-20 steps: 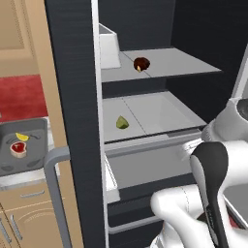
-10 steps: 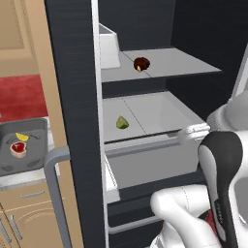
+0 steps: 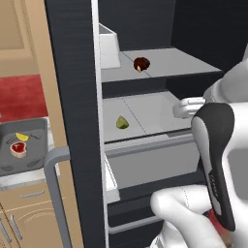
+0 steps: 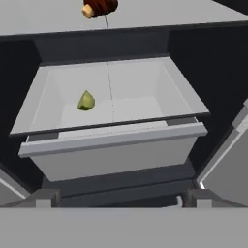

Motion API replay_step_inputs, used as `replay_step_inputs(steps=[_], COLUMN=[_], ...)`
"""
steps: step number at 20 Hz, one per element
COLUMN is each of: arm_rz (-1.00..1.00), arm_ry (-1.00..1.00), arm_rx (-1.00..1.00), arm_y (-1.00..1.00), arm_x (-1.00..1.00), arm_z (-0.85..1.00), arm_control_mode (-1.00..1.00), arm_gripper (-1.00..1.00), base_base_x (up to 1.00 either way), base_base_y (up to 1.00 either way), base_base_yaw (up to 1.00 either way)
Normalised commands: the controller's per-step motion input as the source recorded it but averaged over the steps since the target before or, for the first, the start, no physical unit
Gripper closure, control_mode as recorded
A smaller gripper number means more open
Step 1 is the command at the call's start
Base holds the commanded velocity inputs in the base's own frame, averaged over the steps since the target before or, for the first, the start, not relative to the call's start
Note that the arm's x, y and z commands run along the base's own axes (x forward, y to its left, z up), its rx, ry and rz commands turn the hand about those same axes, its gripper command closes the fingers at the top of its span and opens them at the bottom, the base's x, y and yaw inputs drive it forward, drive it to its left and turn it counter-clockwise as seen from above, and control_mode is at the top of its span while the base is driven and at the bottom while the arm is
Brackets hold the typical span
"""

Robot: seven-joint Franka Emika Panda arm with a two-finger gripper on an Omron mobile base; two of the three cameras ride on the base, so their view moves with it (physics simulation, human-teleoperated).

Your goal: Place one lemon wedge and one steak in each tupperware on the nearby counter, to pack two identical lunches.

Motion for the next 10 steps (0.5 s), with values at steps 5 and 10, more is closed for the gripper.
replay_step_inputs(steps=[5, 10], arm_rz=[0.00, 0.00], arm_ry=[-0.26, -0.27], arm_rx=[0.00, 0.00], arm_y=[0.00, 0.00], arm_x=[0.41, 0.10], arm_z=[0.00, 0.06], arm_control_mode=[-1.00, -1.00], arm_gripper=[-1.00, -1.00], base_base_x=[0.00, 0.00], base_base_y=[0.00, 0.00], base_base_yaw=[0.00, 0.00])
